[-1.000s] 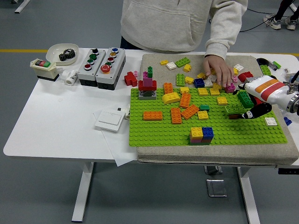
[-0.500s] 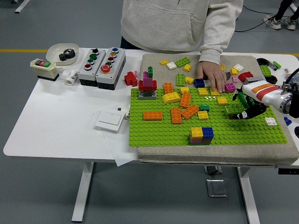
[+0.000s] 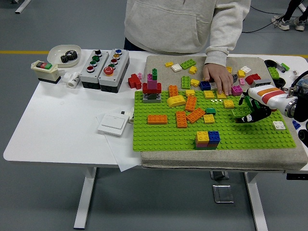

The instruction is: Pick up the brick,pile it on top of brick,press brick,pick up the brick,pile it on top of brick,press brick

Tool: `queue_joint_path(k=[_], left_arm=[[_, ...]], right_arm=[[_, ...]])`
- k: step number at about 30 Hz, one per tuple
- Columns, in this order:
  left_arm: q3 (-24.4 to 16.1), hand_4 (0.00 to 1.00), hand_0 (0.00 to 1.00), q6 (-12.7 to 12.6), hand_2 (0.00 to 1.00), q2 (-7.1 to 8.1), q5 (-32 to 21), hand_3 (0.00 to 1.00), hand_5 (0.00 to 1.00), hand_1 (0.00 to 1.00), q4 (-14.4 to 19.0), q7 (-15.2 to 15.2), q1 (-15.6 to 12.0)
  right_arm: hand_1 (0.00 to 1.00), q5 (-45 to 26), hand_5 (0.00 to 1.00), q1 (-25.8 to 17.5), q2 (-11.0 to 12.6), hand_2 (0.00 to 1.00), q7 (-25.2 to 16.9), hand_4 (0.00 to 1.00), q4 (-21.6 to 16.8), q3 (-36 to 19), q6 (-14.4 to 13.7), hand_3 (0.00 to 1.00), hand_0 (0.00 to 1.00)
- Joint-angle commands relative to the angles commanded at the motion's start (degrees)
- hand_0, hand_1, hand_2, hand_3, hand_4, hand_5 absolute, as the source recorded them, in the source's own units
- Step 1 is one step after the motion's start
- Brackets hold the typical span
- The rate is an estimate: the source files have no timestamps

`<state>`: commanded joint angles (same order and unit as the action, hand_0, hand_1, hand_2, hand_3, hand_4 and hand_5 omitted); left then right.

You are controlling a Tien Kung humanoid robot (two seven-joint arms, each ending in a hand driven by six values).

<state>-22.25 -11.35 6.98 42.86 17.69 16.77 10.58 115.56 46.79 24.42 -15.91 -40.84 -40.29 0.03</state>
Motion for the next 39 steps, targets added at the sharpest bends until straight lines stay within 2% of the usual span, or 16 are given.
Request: queue_joint_path(k=[11, 39], left_arm=[[0.1, 0.69, 0.693, 0.0, 0.74, 0.03, 0.1, 0.596, 0.662, 0.729, 0.2, 0.1, 0.1], [-0.1, 0.689, 0.693, 0.1, 0.74, -0.1, 0.6, 0.596, 0.662, 0.732, 0.3, 0.3, 0.0]], right_arm=[[0.136, -0.1, 0.536, 0.1, -0.9, 0.221, 0.1, 0.93, 2.2, -0.2, 0.1, 0.581, 0.187], [0.129, -0.6, 0.589, 0.1, -1.7, 0.215, 0.0, 0.902, 3.5, 0.4, -1.8, 0.536, 0.181]])
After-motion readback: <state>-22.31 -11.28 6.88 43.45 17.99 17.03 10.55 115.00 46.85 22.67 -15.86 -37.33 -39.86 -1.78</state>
